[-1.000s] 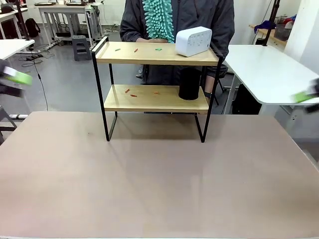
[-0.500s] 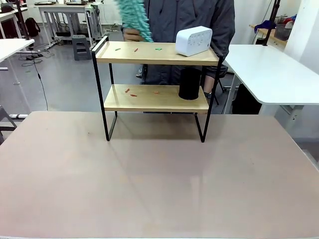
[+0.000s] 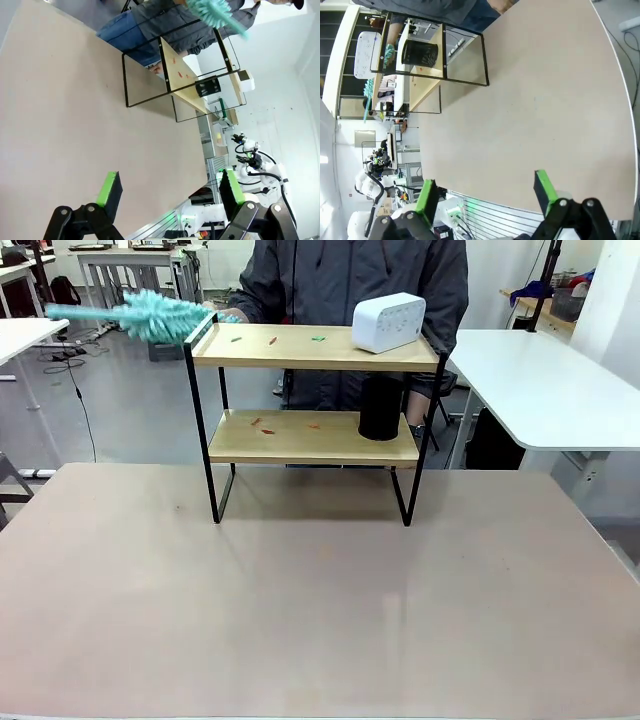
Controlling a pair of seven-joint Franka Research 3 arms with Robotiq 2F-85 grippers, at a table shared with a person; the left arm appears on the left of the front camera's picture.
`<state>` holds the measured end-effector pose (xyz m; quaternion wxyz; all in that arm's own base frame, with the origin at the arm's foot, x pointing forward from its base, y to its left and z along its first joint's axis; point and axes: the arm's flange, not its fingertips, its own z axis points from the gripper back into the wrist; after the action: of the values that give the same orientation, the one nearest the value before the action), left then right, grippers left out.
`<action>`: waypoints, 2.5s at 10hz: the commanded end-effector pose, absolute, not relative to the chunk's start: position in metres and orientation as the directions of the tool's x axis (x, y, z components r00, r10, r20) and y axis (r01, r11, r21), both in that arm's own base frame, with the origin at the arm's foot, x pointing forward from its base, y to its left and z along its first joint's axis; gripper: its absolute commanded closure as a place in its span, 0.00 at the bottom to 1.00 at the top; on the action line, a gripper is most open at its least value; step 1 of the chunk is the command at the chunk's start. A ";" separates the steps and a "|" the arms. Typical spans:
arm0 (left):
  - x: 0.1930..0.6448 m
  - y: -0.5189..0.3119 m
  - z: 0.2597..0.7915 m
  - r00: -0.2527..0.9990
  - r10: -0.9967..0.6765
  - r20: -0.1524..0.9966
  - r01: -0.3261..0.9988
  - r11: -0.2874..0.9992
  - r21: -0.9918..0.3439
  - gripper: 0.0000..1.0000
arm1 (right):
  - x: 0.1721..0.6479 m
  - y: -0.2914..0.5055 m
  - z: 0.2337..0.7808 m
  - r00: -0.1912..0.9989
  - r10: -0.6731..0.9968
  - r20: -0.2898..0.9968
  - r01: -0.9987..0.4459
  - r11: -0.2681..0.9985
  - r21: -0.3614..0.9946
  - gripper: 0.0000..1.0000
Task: Clean the shelf.
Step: Pick up the Duster from the human.
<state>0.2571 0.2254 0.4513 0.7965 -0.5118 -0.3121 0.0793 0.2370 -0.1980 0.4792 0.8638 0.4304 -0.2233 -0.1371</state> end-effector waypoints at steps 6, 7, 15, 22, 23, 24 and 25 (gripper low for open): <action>0.334 0.220 0.534 0.864 0.437 0.248 0.158 0.232 -0.960 0.00 | 0.237 -0.201 0.477 0.857 -0.424 0.292 0.014 0.586 0.810 0.00; 0.372 0.211 0.554 0.879 0.445 0.171 0.098 0.182 -0.978 0.00 | 0.237 -0.201 0.477 0.857 -0.424 0.292 0.014 0.586 0.810 0.00; 0.521 0.070 0.520 0.962 0.254 -0.104 -0.150 0.168 -0.974 0.00 | 0.237 -0.201 0.477 0.857 -0.424 0.292 0.014 0.586 0.810 0.00; 0.528 0.051 0.506 0.957 0.257 -0.132 -0.158 0.086 -0.984 0.58 | 0.237 -0.201 0.477 0.857 -0.424 0.292 0.014 0.586 0.810 0.00; 0.528 0.051 0.505 0.958 0.260 -0.125 -0.151 0.084 -0.985 1.00 | 0.237 -0.201 0.477 0.857 -0.424 0.292 0.014 0.586 0.810 0.00; 0.527 0.051 0.505 0.959 0.260 -0.116 -0.142 0.084 -0.986 1.00 | 0.237 -0.201 0.477 0.857 -0.424 0.292 0.014 0.586 0.810 0.00; 0.527 0.051 0.505 0.958 0.266 -0.109 -0.135 0.084 -0.987 1.00 | 0.237 -0.201 0.477 0.857 -0.424 0.292 0.014 0.586 0.810 0.00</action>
<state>0.5310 0.0560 0.5064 0.7428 -0.6531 -0.0367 0.1428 0.2353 -0.2017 0.4759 0.8634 0.4302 -0.2244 -0.1382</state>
